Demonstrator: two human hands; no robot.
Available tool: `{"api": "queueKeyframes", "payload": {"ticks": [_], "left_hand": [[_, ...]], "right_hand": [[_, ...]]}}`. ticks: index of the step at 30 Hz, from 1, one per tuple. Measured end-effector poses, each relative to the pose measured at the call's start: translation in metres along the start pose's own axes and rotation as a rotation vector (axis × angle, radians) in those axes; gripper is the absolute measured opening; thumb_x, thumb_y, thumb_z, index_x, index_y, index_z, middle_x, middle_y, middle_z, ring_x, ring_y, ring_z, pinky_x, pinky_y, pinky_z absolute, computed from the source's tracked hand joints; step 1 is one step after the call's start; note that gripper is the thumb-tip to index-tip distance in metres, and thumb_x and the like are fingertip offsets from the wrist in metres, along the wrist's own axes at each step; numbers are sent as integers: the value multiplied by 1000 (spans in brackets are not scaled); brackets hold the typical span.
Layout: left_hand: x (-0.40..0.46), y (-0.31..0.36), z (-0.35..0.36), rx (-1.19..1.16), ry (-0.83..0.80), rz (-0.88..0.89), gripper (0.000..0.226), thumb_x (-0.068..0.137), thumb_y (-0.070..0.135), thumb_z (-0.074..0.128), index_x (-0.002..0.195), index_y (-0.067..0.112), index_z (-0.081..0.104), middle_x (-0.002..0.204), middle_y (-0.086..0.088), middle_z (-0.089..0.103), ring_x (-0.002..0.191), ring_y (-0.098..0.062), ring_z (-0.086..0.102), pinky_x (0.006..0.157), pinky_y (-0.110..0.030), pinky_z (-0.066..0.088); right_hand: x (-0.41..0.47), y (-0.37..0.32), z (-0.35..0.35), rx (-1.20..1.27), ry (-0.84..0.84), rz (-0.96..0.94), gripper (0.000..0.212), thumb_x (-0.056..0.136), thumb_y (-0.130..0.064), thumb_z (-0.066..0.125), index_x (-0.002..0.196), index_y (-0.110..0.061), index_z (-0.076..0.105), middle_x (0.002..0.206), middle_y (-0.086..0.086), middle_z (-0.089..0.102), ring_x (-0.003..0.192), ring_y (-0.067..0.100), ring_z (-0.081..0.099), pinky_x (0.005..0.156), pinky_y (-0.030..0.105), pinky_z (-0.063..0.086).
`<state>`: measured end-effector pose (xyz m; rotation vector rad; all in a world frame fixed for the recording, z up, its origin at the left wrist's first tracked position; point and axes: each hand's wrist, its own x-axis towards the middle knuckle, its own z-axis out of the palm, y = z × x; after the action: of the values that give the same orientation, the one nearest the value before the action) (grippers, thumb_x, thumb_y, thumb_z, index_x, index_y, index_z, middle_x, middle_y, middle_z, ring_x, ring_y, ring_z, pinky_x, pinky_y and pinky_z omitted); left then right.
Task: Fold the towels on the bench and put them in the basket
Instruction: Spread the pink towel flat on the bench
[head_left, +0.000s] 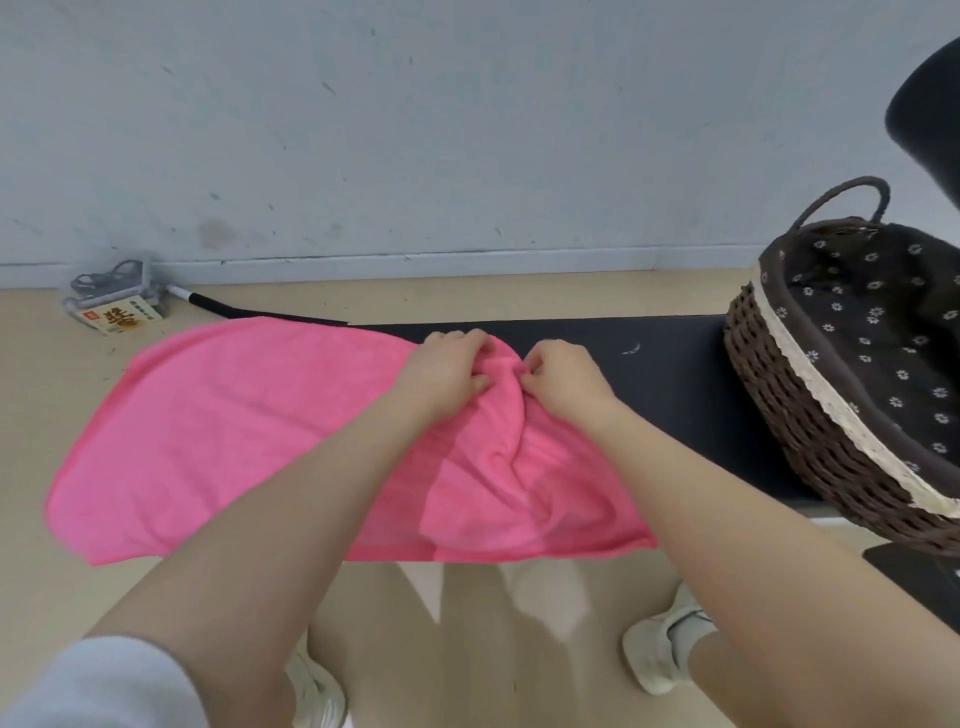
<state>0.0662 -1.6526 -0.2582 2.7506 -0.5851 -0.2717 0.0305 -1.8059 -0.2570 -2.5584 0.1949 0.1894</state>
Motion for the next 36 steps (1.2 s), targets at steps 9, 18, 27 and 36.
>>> {"api": "queueKeyframes", "payload": {"ticks": [9, 18, 27, 36], "left_hand": [[0, 1, -8, -111, 97, 26, 18, 85, 10, 58, 103, 8, 60, 104, -10, 64, 99, -29, 56, 84, -35, 45], [18, 9, -10, -8, 93, -36, 23, 89, 11, 49, 110, 11, 57, 113, -8, 60, 105, -28, 53, 80, -34, 43], [54, 12, -16, -61, 162, 7, 23, 89, 7, 50, 111, 7, 56, 108, -14, 60, 102, -30, 53, 82, -34, 41], [67, -3, -4, 66, 233, -6, 66, 86, 16, 56, 144, 12, 27, 154, -11, 19, 135, -32, 27, 108, -42, 27]], "right_hand": [[-18, 64, -58, -359, 130, 345, 27, 87, -19, 48, 112, -9, 52, 116, 15, 57, 106, 35, 57, 75, 36, 42], [10, 63, -53, -448, 62, 88, 40, 95, -34, 47, 131, -16, 45, 132, 14, 44, 123, 32, 38, 97, 42, 34], [54, 54, -87, -603, 158, 55, 28, 90, 4, 39, 111, -2, 56, 115, 18, 55, 107, 36, 55, 76, 38, 43], [60, 31, -56, -608, 215, 18, 43, 93, -6, 38, 136, -5, 37, 147, 18, 31, 132, 32, 36, 103, 41, 32]]}}
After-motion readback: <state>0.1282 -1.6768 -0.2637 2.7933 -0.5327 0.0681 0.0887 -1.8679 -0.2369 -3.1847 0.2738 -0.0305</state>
